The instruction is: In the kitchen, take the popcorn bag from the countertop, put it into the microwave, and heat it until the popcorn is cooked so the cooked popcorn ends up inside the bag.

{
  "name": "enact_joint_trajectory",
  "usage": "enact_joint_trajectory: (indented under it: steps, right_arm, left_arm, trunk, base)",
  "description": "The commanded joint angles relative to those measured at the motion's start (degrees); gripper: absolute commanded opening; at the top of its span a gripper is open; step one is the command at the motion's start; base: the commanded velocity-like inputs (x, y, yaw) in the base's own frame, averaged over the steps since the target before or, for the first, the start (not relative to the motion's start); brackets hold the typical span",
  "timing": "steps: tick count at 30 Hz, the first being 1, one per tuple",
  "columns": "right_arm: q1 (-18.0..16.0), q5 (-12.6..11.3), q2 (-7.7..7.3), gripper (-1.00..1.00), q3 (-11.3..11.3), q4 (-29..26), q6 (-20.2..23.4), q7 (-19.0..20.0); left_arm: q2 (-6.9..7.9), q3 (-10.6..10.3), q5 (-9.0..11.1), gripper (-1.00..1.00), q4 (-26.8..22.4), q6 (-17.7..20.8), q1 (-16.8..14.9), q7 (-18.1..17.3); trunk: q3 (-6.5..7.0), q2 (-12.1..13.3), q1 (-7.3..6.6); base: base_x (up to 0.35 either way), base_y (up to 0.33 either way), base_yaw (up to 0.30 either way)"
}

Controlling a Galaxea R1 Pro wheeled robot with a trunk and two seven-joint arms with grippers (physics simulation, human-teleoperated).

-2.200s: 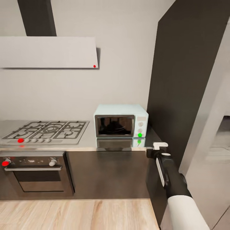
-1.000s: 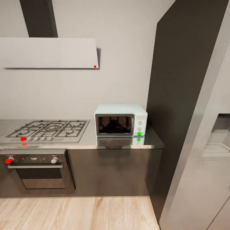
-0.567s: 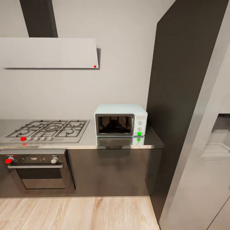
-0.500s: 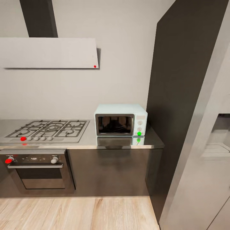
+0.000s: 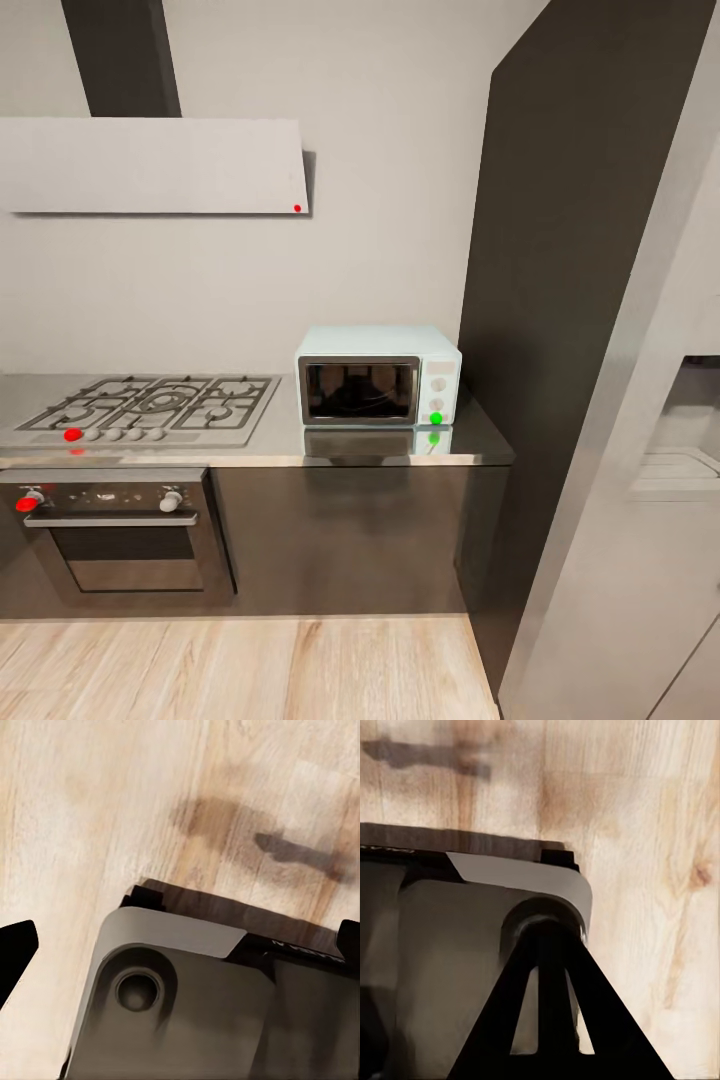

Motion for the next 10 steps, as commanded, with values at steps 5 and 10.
enact_joint_trajectory:
  steps: [5, 10]
  right_arm:
    - [0.29, 0.63, -0.09, -1.00, -0.43, 0.10, -0.32, 0.09]
    - [0.30, 0.67, -0.04, -1.00, -0.43, 0.10, -2.01, 0.09]
  left_arm:
    - [0.34, -0.62, 0.46, 1.00, 0.06, -0.12, -0.06, -0.18]
    - [0.39, -0.62, 0.42, 1.00, 0.06, -0.11, -0.07, -0.18]
  trunk:
    - [-0.07, -0.04, 0.00]
    - [-0.07, -0.04, 0.00]
  base:
    - [0.000, 0.000, 0.000]
    - [0.000, 0.000, 0.000]
